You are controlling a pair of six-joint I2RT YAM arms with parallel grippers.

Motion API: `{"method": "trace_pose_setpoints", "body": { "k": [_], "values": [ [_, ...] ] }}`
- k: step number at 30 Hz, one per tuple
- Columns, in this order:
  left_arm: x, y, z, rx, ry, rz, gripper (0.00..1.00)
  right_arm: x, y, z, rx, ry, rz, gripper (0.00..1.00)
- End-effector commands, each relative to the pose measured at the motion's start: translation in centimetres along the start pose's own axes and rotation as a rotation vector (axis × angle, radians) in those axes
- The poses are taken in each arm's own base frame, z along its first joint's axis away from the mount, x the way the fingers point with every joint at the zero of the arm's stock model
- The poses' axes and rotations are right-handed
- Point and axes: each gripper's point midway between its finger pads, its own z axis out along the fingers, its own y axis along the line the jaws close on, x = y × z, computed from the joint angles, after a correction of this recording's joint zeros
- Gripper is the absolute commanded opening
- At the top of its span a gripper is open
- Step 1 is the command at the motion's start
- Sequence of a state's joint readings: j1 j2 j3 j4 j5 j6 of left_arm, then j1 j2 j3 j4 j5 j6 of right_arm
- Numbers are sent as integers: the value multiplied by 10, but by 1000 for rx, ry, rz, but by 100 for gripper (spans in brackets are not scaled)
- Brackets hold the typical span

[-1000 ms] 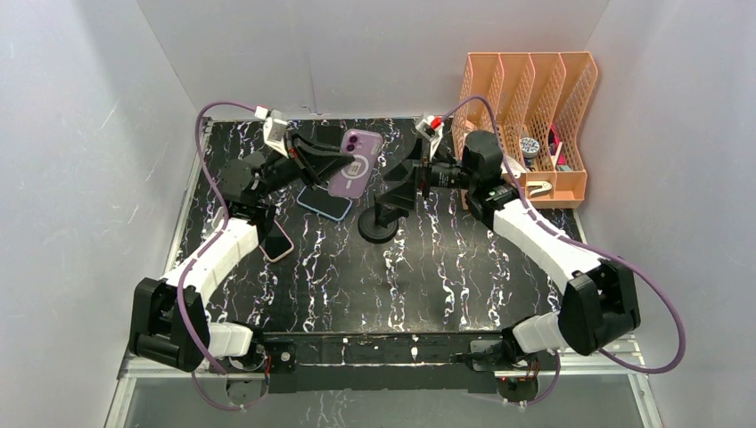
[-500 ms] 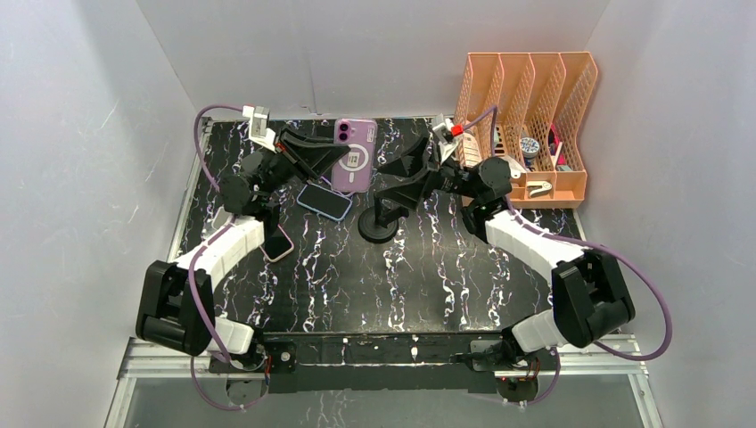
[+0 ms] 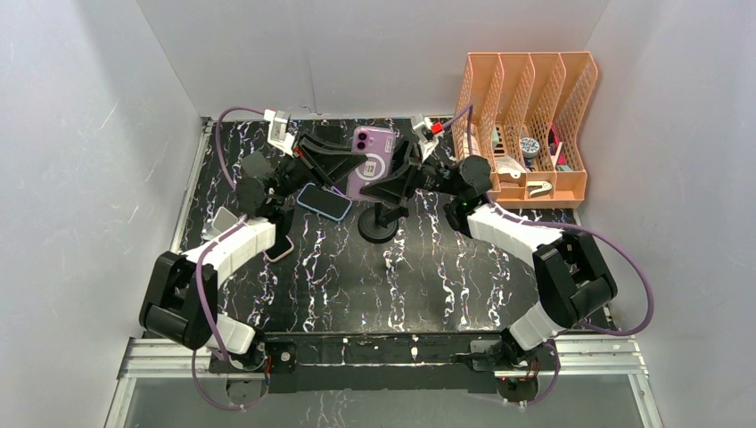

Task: Place the phone on the phone stand
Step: Adjust the phone.

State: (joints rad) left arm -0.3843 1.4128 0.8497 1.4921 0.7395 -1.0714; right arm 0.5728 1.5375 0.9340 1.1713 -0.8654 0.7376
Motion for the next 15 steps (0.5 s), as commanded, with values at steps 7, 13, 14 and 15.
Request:
{"method": "trace_pose_setpoints", "body": {
  "k": [7, 13, 14, 15],
  "values": [
    [-16, -25, 1, 105, -106, 170, 0, -23, 17, 25, -78, -44, -84, 49],
    [-21, -25, 1, 97, -129, 225, 0, -14, 18, 25, -74, -30, -62, 54],
    [-22, -25, 2, 98, -132, 229, 0, -12, 17, 24, -72, -28, -58, 54],
    [-22, -24, 2, 98, -134, 229, 0, -11, 17, 24, -69, -28, -56, 54]
  ]
}}
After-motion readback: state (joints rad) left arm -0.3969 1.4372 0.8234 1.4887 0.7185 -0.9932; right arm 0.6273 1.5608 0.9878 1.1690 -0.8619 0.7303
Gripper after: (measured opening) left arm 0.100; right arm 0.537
